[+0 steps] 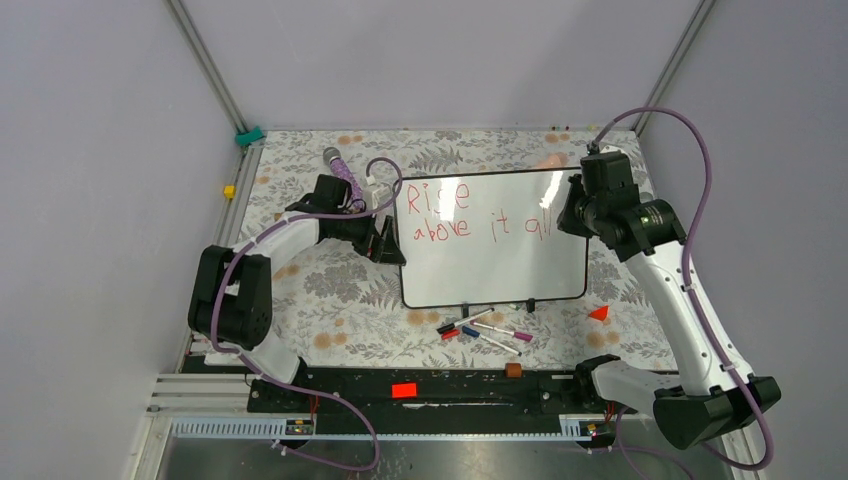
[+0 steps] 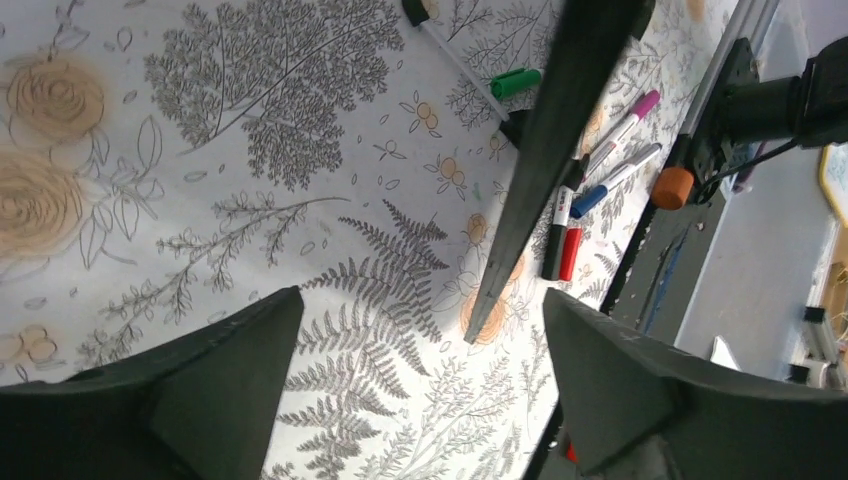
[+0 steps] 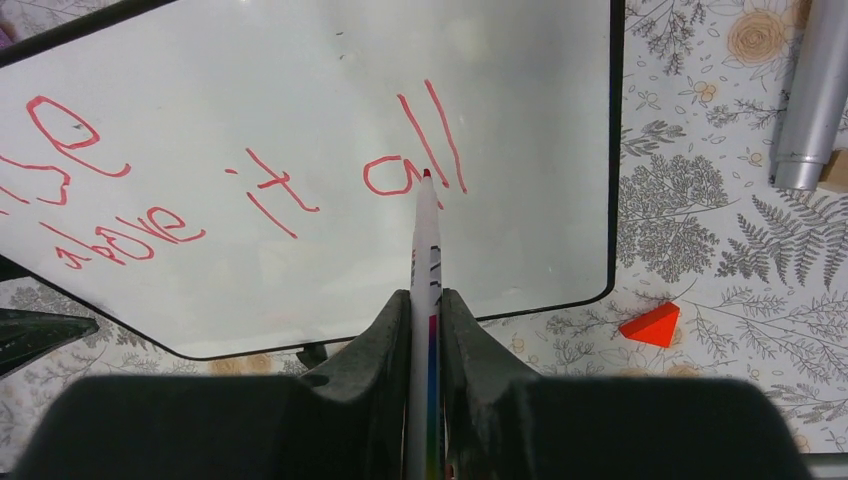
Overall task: Write a sentence on the whiteboard
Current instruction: Write a sentence on the whiteboard, then pick up the pen cap from the center of the board.
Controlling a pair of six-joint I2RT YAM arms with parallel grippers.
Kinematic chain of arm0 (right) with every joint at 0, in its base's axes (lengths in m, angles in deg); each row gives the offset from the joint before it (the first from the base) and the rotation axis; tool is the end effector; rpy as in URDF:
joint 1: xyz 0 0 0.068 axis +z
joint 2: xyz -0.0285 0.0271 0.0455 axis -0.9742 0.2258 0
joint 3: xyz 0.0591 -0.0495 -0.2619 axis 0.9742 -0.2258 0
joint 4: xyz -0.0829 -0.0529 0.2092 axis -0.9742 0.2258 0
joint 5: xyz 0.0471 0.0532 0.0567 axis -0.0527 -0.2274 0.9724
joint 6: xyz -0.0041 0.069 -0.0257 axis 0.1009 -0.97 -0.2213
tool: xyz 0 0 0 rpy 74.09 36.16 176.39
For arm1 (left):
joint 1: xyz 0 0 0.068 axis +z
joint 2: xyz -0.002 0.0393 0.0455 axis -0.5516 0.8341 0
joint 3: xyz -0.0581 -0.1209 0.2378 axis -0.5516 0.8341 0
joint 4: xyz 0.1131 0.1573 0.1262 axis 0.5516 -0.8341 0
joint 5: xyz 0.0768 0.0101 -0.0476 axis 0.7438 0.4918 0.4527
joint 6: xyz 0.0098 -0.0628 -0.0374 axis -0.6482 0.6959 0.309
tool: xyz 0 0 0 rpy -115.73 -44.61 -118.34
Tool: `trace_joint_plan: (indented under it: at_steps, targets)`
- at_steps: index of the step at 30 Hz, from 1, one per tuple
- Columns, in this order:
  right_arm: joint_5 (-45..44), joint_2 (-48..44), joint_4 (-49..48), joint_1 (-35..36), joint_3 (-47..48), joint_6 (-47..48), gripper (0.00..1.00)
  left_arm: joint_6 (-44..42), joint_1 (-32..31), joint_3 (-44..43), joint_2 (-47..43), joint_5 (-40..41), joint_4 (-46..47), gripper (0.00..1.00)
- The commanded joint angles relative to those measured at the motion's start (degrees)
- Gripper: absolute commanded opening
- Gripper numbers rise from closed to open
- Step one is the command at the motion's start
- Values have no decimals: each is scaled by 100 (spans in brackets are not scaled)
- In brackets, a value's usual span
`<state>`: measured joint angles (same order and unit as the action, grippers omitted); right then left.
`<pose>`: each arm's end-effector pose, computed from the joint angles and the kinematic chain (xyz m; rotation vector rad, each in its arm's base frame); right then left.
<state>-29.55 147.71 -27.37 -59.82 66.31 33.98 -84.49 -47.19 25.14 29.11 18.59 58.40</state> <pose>0.2024 0.0501 0.3669 0.2196 2.2564 0.1535 0.2815 -0.1181 0.2076 0.7752 2.2947 -1.1778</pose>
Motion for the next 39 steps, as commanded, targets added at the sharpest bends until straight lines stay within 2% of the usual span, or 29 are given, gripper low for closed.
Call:
trace_joint_plan:
  at_steps: [1,5,8,13,17,19,21,22,23,28,30,33,35,36,39]
  targets:
    - [191,50,-52,-33,349,82,0,8,96,-5,-385,373,-78,99]
    - [300,20,-158,-34,425,117,0,332,278,237,-873,623,-2,99]
    - [416,-54,-280,-34,361,86,0,783,465,667,-1700,1193,256,99]
    - [682,-207,-557,-29,99,-90,0,1581,550,1116,-3025,3034,32,99]
    - [763,-262,-640,-34,12,-138,0,1921,554,1123,-3982,4260,-492,99]
    - [758,-279,-652,-34,13,-135,0,2233,551,1008,-3920,4966,-835,99]
    - [748,-310,-652,-33,26,-115,0,2797,567,1003,-3809,6100,-1253,99]
    - [732,-338,-652,-34,36,-92,0,3043,647,1109,-3912,6145,-1395,98]
    - [706,-364,-644,-34,53,-68,0,2988,828,1251,-3997,5766,-1314,98]
    - [550,-574,-624,-34,170,69,0,3588,1358,1529,-3973,5233,-1356,98]
    - [535,-621,-561,-34,226,101,0,3555,1511,1598,-4110,5295,-1416,98]
    - [534,-691,-489,-34,238,136,0,3621,1508,1525,-4197,5827,-1712,98]
    - [562,-739,-484,-34,216,139,0,3961,1511,1505,-4218,6342,-2005,99]
    - [583,-752,-487,-34,208,137,0,4044,1511,1531,-4235,6373,-2057,98]
    - [681,-785,-488,-34,199,107,0,4178,1506,1707,-4290,5729,-1832,99]
